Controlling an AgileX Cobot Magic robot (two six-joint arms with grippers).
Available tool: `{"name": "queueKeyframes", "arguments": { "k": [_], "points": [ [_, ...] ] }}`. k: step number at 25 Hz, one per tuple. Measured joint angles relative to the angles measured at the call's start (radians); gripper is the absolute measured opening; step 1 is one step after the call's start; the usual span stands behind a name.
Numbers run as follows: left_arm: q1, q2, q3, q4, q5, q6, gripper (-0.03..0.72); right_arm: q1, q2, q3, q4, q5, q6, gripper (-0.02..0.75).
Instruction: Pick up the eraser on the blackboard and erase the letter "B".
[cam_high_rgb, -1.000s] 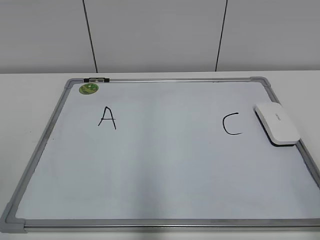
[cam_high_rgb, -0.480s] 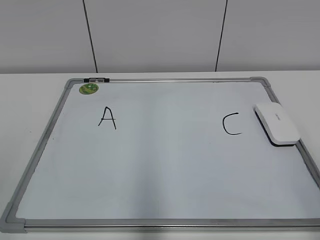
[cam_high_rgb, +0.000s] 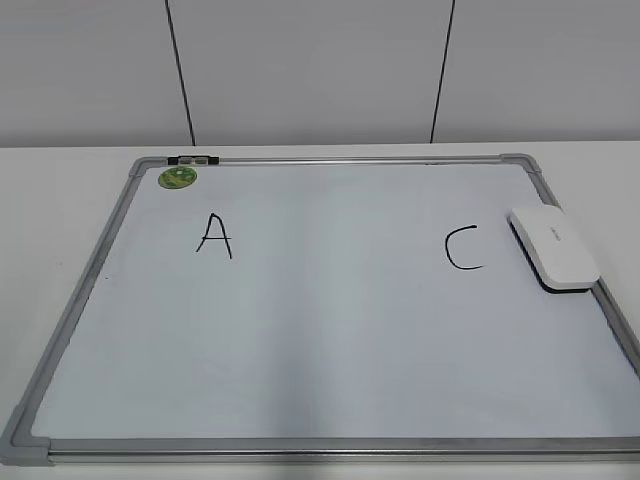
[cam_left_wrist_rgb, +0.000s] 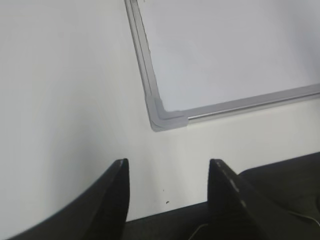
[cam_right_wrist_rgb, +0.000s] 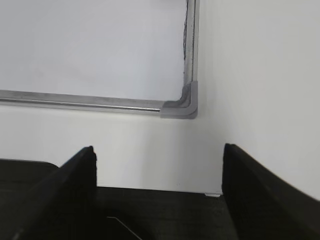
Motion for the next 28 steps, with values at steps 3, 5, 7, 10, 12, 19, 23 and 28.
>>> {"name": "queueKeyframes", "arguments": {
  "k": [3,5,7,10,12,19,23,28],
  "points": [
    [0.000,-0.102,0.000,0.000,0.000,0.000,0.384,0.000,-0.063,0.000,0.000,0.000,0.000,0.574],
    [0.000,-0.176,0.000,0.000,0.002,0.000,0.384,0.000,-0.122,0.000,0.000,0.000,0.000,0.574],
    [0.000,-0.238,0.000,0.000,0.004,0.000,0.384,0.000,-0.174,0.000,0.000,0.000,0.000,0.574],
    [0.000,-0.314,0.000,0.000,0.010,0.000,0.384,0.000,-0.236,0.000,0.000,0.002,0.000,0.574],
    [0.000,-0.332,0.000,0.000,0.016,0.000,0.384,0.000,-0.263,0.000,-0.002,0.002,0.000,0.574],
    [0.001,-0.334,0.000,0.000,0.016,0.000,0.384,0.000,-0.268,0.000,-0.002,0.004,0.000,0.574],
    [0.001,-0.334,0.000,0.000,0.016,0.000,0.384,0.000,-0.268,0.000,-0.002,0.004,0.000,0.574],
    [0.001,-0.334,0.000,0.000,0.016,0.000,0.384,0.000,-0.268,0.000,-0.002,0.004,0.000,0.574]
  ]
}}
